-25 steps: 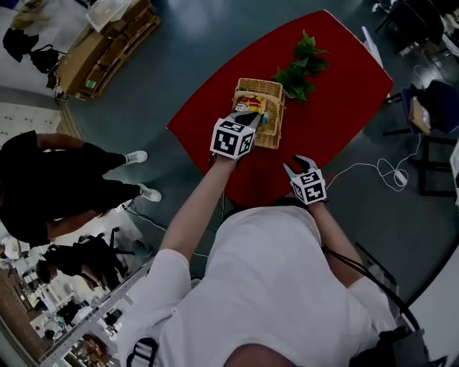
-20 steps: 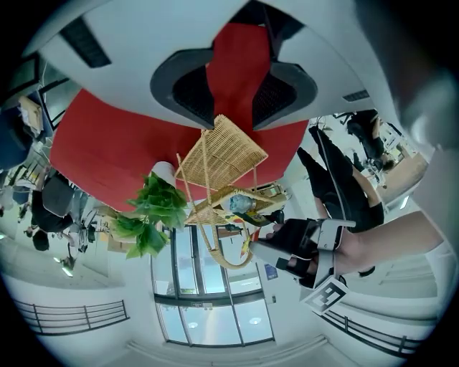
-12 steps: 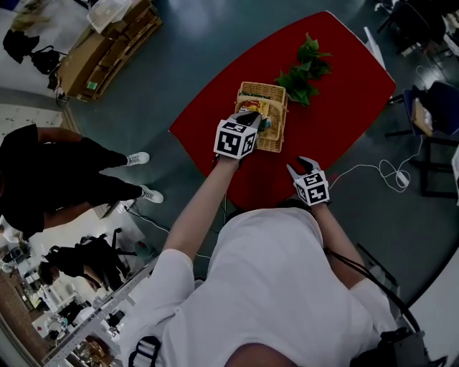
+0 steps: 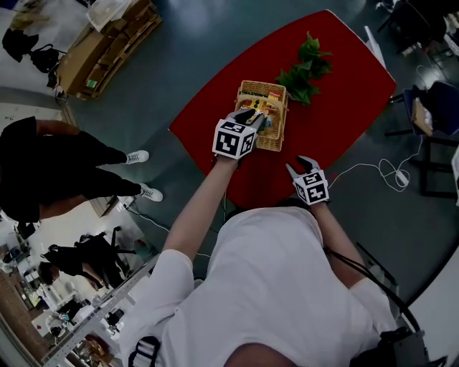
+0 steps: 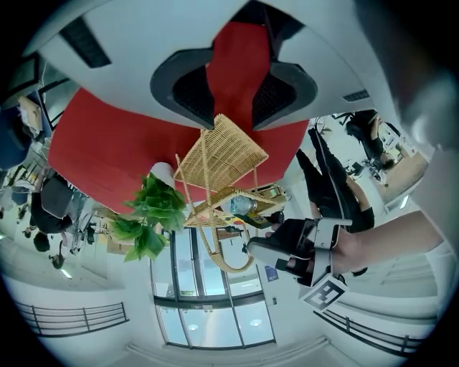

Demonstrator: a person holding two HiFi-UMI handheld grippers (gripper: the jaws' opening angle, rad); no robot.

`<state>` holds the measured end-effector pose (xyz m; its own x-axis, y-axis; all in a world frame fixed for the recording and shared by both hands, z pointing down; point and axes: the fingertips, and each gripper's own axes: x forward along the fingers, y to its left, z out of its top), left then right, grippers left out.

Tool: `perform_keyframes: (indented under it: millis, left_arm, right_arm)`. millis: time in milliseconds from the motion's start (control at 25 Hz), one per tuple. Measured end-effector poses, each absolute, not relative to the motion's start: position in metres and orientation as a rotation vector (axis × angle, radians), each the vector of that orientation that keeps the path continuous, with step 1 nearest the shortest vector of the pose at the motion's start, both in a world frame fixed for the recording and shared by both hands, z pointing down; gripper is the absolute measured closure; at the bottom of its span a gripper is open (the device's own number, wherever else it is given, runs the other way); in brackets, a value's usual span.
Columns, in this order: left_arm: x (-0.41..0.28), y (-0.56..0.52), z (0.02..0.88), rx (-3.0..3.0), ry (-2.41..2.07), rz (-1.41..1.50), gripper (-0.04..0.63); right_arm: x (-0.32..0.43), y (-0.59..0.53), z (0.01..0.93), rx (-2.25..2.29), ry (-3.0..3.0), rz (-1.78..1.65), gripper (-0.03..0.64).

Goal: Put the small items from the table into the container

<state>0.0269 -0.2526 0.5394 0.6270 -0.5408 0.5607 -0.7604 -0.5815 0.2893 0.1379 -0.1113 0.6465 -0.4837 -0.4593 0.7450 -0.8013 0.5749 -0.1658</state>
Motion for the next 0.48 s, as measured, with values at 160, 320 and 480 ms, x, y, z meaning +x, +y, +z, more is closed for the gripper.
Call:
perform_keyframes:
  millis: [160, 320, 480]
  left_arm:
    - [0.025, -0.249, 0.539, 2.344, -1.024, 0.574, 0.502]
    - [0.024, -0.243, 0.534, 2.35, -1.031, 0.566, 0.502]
    - [0.021, -0.235, 0.53, 2.36, -1.037, 0.552, 0.502]
  right_arm:
    - [0.136, -0.111, 0.646, 0.998, -2.151, 0.662, 0.443]
    - [0.133, -0.106, 0.645, 0.988, -2.154, 0.654, 0.443]
    - [0.13, -0.101, 0.643, 0.981, -2.156, 0.645, 0.443]
